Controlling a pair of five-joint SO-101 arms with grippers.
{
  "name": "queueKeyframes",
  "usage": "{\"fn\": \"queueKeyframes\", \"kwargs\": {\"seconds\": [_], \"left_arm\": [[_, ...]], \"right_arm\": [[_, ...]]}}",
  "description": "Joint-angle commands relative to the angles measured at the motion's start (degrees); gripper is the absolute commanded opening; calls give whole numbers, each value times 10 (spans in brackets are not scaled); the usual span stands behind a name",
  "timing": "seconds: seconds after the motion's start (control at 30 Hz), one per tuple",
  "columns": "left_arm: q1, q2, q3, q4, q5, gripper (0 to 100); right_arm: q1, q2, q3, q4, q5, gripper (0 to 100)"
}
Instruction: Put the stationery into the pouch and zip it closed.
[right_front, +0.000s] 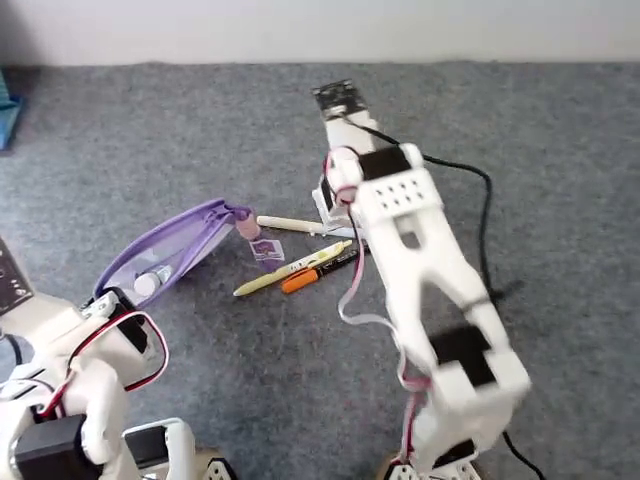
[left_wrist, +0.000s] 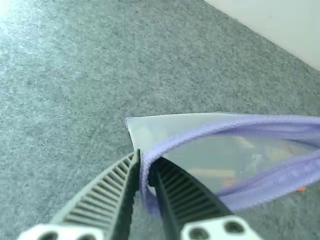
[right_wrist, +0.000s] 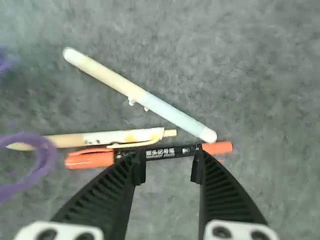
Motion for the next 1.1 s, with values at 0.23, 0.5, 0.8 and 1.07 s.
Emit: {"fn": "queueKeyframes", "kwargs": {"seconds": [0.23,0.5,0.8,1.07], "left_arm": [[-3,4,-27,1,7,13],[-3,4,-27,-2,7,13],[-3,4,-28,1,7,13],[-1,4,-27,-3,7,13]], "right_arm": [[-39,246,-315,67,91,151],[-105,361,-452,63,113,151],[-87,532,-614,70,167,101],[-47,575,-757,137,205,11]]}}
